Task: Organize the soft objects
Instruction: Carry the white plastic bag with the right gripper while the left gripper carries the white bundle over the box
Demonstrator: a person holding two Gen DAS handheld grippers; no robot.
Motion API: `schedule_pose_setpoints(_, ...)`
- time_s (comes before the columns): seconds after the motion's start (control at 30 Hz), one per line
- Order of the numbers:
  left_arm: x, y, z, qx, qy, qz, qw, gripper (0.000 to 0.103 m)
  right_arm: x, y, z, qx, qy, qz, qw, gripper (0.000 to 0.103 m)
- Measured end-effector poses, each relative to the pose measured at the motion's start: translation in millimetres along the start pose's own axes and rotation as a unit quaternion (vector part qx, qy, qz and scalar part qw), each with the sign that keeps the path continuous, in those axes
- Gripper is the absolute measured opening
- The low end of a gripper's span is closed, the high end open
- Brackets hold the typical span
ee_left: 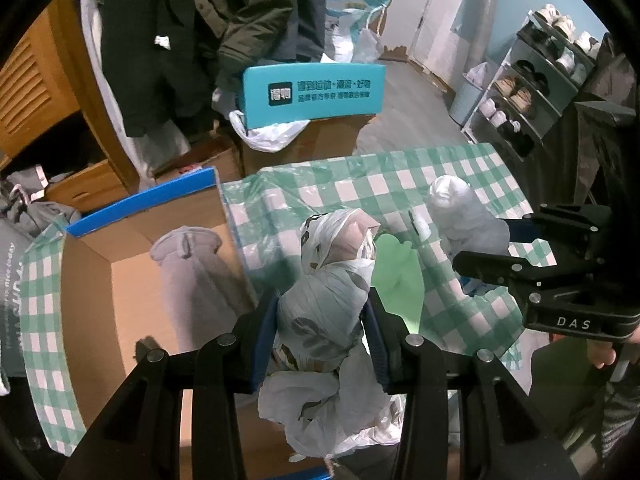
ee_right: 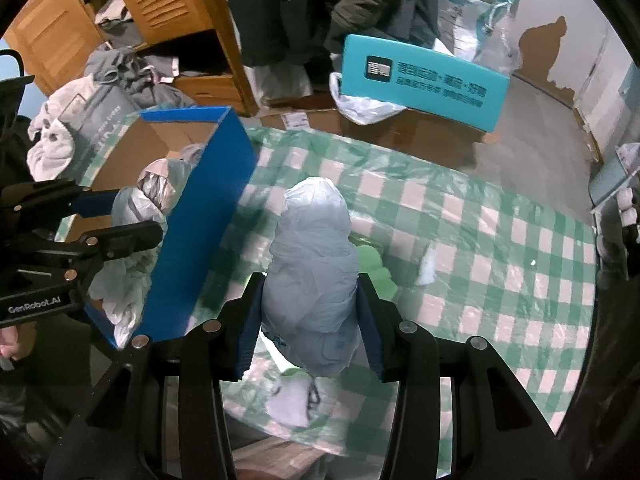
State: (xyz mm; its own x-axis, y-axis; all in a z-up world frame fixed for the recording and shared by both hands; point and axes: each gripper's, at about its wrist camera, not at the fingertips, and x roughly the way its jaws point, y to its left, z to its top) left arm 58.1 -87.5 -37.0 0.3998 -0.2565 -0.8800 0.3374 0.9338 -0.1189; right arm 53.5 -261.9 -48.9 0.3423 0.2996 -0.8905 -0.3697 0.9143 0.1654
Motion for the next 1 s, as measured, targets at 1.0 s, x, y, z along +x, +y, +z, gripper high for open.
schedule_pose_setpoints(1.0, -33.3, 69.5, -28.5, -0.043, -0.025, 0.027, 0.9984, 0.042, 3.1, 94.9, 37.4, -0.075, -0.007, 0.036, 0.997, 0.044)
